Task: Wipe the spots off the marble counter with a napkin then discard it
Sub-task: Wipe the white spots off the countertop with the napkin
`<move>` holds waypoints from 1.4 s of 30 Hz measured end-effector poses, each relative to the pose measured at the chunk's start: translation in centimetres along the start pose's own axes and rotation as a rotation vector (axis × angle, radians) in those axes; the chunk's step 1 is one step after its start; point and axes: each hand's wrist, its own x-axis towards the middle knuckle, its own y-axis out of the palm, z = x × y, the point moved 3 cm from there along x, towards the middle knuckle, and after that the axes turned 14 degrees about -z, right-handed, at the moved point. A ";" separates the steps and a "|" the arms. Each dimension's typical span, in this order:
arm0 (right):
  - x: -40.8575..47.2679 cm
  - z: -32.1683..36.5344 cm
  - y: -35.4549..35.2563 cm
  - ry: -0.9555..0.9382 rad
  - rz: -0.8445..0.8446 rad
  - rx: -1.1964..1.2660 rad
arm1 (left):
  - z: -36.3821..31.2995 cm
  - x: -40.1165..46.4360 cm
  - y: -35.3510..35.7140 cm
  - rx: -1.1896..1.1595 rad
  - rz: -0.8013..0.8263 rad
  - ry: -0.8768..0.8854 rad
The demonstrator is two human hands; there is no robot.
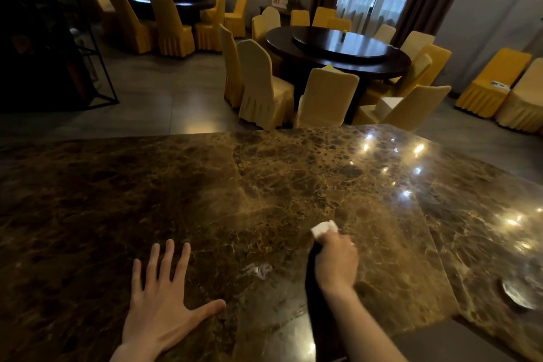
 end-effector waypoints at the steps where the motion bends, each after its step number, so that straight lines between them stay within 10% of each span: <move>1: -1.8 1.7 0.4 -0.038 0.026 0.044 | 0.0 0.0 0.1 -0.001 0.006 -0.002; 5: -6.0 2.2 -0.2 -0.458 0.100 0.264 | 0.1 0.1 0.2 -0.002 0.005 0.005; 10: 0.2 -2.2 -1.2 -0.051 0.000 0.062 | 0.1 0.2 0.3 0.003 -0.016 0.006; 17: -4.2 -0.5 -1.2 -0.396 0.053 0.243 | 0.1 0.2 0.3 0.003 -0.020 0.003; 21: -0.1 -2.0 -1.4 -0.064 -0.009 0.075 | -0.1 0.0 0.2 0.012 -0.011 0.008; 28: -4.8 3.6 -1.1 -0.110 0.072 0.365 | 0.0 0.0 0.2 0.036 0.004 0.014; 35: -10.4 10.2 0.1 -0.797 0.247 0.326 | 0.1 0.1 0.3 0.041 0.028 0.016; 42: -3.8 2.0 0.2 -0.339 0.075 0.101 | 0.3 0.0 0.5 0.031 0.007 0.025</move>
